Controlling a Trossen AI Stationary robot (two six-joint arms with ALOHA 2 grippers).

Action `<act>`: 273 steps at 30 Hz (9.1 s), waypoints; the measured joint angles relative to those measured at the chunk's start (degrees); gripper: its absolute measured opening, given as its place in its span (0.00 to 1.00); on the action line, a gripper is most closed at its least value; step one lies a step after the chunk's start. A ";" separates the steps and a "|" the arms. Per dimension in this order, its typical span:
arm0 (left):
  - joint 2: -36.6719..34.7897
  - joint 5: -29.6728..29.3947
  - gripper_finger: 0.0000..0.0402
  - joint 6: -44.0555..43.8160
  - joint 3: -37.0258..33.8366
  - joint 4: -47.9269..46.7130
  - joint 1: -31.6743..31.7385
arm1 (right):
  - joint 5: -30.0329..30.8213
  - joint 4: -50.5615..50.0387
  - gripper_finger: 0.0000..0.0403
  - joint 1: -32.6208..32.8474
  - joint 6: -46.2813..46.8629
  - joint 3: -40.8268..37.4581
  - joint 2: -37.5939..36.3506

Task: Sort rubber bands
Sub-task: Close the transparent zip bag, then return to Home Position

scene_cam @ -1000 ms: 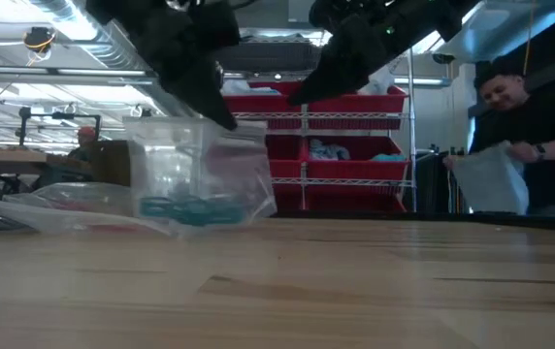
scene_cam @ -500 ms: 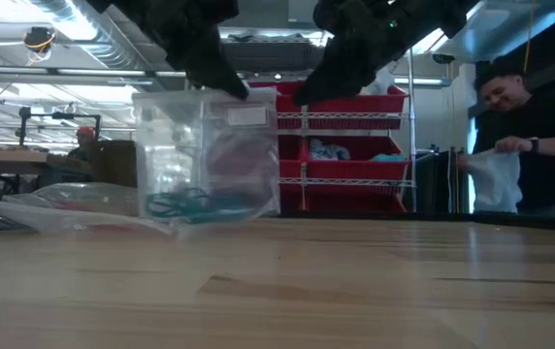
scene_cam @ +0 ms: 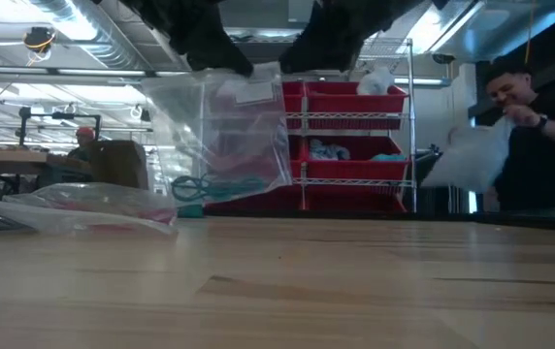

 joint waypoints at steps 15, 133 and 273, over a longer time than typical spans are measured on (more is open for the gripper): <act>-0.50 -0.31 0.03 -1.31 0.00 -0.57 0.48 | -8.03 -12.00 0.38 -1.33 -4.51 5.33 1.37; -35.90 13.59 0.01 2.85 -17.53 -3.68 12.52 | -3.69 -3.81 0.14 -4.39 5.32 -14.98 -29.26; -72.35 4.06 0.01 -8.99 -51.28 12.11 12.39 | -5.66 6.84 0.00 -4.31 8.38 -63.19 -83.94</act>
